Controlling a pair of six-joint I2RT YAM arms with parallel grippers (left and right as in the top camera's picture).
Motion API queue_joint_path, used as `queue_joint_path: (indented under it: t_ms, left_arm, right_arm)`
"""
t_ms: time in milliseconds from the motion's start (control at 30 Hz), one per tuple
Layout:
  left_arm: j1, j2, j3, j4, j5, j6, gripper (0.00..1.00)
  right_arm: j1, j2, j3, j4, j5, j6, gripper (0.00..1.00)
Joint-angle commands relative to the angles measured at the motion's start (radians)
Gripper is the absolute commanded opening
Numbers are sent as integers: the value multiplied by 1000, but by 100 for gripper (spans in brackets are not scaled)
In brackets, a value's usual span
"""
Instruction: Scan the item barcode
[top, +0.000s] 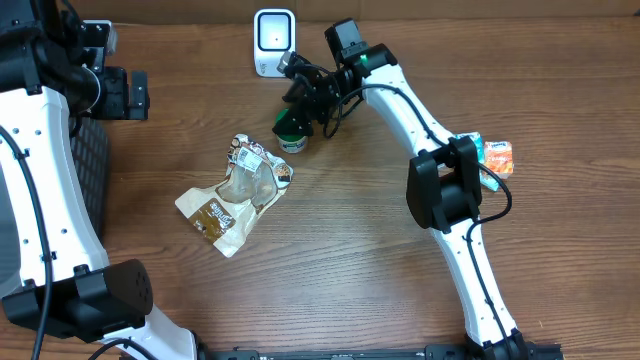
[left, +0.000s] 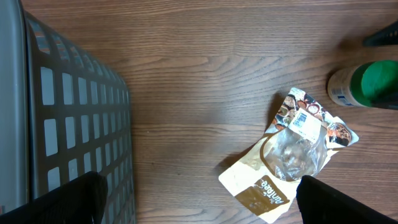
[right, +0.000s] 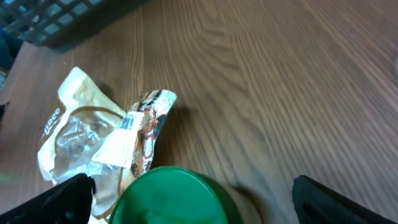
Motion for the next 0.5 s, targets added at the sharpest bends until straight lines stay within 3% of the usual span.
queue_joint_path:
  t_ms: [0, 233, 433, 467]
  left_arm:
    - [-2, 3, 5, 1, 7, 19, 99]
    - [-2, 3, 5, 1, 7, 19, 99]
    - [-2, 3, 5, 1, 7, 19, 100]
    - [-2, 3, 5, 1, 7, 19, 99]
  right_arm:
    - [-24, -144, 123, -128, 176, 43, 100]
    - [-62, -335, 267, -480, 535, 261, 100]
    - [-72, -393, 270, -669, 485, 260, 100]
    - [-72, -393, 270, -672, 475, 260, 93]
